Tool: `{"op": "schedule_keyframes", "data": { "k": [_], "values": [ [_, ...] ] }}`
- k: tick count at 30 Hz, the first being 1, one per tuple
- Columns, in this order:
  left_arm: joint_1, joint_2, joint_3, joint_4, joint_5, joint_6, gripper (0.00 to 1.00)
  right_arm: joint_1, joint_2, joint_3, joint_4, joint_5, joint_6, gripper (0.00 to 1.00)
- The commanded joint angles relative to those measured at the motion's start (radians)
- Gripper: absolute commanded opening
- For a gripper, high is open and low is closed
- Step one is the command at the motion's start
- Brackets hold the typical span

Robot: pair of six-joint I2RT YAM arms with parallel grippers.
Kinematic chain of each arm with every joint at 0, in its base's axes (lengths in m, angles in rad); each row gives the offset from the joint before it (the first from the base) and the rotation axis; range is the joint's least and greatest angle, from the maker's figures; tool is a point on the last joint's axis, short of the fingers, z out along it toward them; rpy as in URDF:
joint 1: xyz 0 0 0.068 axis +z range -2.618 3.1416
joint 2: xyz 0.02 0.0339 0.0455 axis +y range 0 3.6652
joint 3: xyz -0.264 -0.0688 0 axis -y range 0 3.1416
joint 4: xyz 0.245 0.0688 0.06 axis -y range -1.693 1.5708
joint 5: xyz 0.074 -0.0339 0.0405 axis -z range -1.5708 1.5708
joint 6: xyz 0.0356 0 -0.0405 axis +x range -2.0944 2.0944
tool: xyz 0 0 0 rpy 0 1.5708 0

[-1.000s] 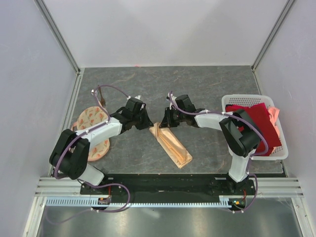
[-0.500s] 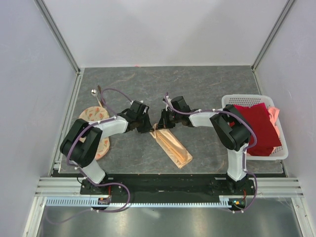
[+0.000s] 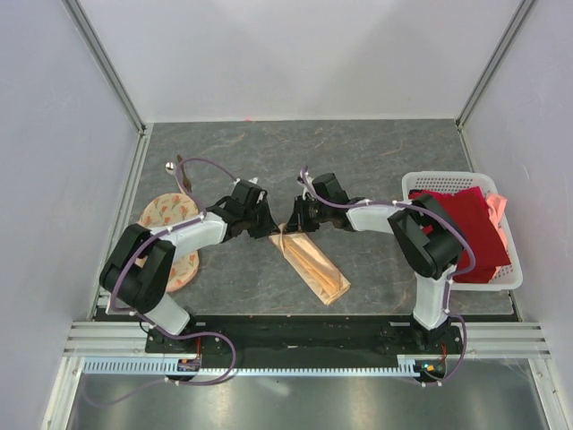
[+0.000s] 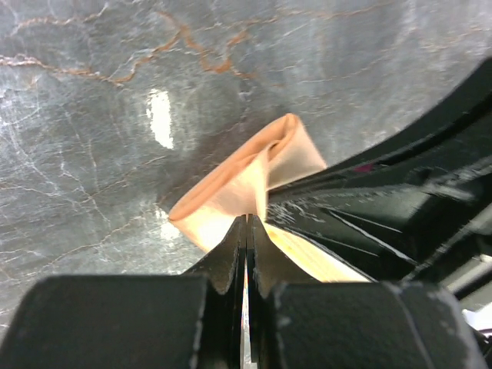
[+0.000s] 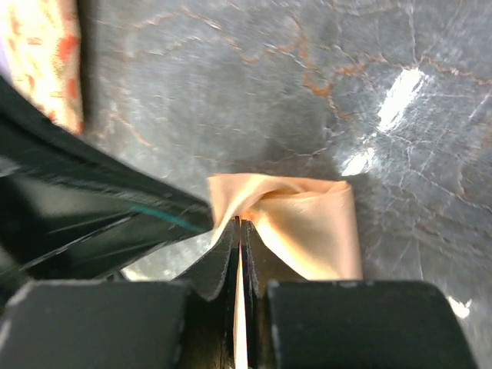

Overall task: Fold the napkin into a case and place the utensils inside
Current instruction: Stuff the top corner of the smaller-rectangle-folded napkin into the folded napkin.

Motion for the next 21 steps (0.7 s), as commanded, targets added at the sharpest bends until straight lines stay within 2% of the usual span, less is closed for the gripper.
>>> {"op": "schedule_keyframes", "data": {
  "k": [1,5,16,21],
  "values": [
    [0.001,-0.019,0.021,0.013,0.007,0.015,0.02,-0.021,-0.094,-0.019,-0.017,0.017,-0.029,0.09],
    [0.001,0.007,0.03,0.013,0.016,0.013,0.02,-0.024,-0.091,-0.039,-0.025,0.014,-0.037,0.08],
    [-0.014,0.093,0.056,0.05,0.04,0.002,0.02,0.042,0.039,-0.06,0.113,-0.011,0.028,0.06],
    [-0.019,0.15,0.064,0.057,0.031,0.007,0.02,0.028,-0.013,-0.072,0.062,0.018,-0.003,0.06]
  ]
}}
